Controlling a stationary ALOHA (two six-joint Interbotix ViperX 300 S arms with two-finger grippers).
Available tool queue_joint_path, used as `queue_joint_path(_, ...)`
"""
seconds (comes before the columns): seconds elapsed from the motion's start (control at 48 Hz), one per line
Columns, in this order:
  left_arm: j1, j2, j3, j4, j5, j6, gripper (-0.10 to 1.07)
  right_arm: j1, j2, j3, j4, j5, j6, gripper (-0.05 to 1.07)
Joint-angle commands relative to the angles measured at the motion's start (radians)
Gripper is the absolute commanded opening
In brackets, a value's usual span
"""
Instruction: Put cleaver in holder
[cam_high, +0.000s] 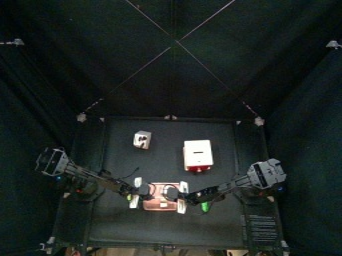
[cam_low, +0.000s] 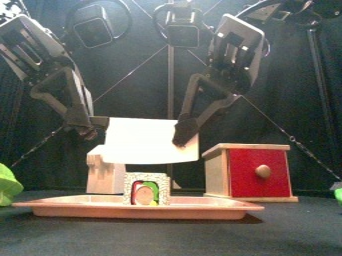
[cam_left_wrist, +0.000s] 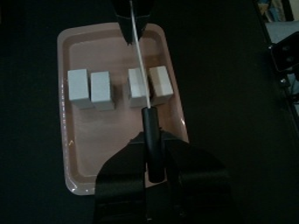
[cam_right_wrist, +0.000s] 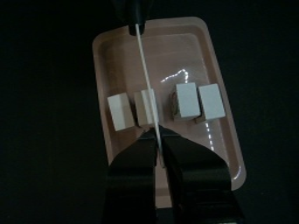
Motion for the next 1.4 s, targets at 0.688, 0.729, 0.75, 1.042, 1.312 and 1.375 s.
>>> queue_joint_path(0.688,-0.003,-0.132,-0.003,-0.021,0.023,-0.006,0.1,-0.028,-0.206,0.011,-0.041,0.025,-0.002,0.75)
queue_joint_path(0.729,-0.003,-0.146,-0.005,-0.051,0.049,-0.009,0.1,-0.032,-0.225,0.017,-0.057,0.025,0.002,0.75)
queue_joint_path(0.75,-0.003,-0.152,-0.005,-0.069,0.061,-0.009,0.1,-0.035,-0.236,0.02,-0.063,0.025,0.005,0.75)
queue_joint_path(1.042,0.006,-0.238,-0.041,-0.236,0.244,-0.008,0.1,-0.064,-0.38,0.107,-0.104,0.003,0.014,0.75)
queue_joint_path(1.312,0.029,-0.362,-0.094,-0.397,0.468,-0.018,0.1,-0.081,-0.443,0.193,-0.094,-0.094,0.014,0.75)
queue_joint_path(1.375,0.049,-0.393,-0.112,-0.445,0.549,-0.025,0.1,-0.087,-0.457,0.207,-0.092,-0.106,0.014,0.75)
